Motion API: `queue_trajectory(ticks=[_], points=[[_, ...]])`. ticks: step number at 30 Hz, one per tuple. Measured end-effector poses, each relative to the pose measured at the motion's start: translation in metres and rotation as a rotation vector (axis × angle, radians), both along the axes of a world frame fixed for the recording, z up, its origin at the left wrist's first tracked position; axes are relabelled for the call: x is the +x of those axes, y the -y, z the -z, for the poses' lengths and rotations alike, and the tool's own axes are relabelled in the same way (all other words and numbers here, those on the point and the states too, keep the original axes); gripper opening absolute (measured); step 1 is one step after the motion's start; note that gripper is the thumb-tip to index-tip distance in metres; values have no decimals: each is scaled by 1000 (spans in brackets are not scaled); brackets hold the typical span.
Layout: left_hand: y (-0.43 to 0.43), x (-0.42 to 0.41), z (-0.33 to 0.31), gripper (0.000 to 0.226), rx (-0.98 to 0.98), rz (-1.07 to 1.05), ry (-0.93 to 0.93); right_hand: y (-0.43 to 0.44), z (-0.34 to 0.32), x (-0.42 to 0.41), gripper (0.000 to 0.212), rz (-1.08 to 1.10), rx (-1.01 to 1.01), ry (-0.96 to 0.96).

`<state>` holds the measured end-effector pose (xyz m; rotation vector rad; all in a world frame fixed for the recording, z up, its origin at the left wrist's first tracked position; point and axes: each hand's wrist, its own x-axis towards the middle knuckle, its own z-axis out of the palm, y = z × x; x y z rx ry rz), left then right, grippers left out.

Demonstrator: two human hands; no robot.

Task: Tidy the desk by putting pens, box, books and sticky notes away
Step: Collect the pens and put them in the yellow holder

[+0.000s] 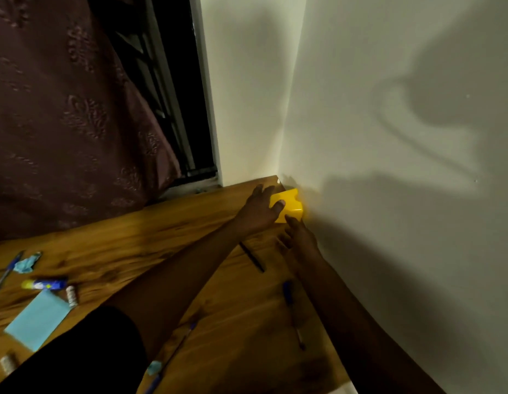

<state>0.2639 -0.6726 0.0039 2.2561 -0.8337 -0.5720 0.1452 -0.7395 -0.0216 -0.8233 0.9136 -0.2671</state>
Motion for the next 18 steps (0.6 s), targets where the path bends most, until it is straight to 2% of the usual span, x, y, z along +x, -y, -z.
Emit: queue_trajectory(ticks=[4, 8, 11, 14, 18], points=[[25, 6, 15, 61, 63, 29, 5, 18, 7, 10, 21, -31, -5, -54], [28, 10, 28, 57, 4, 76, 34, 23, 20, 23, 19, -56, -87, -70], [22, 11, 31, 59, -41, 32, 49, 26, 27, 28, 28, -96, -149, -71], [8, 15, 33, 69, -62, 2, 44, 15, 16, 27, 42, -97, -165, 15], [-29, 19, 26, 71, -132, -38, 75, -9, 1, 26, 40, -100, -191, 159]])
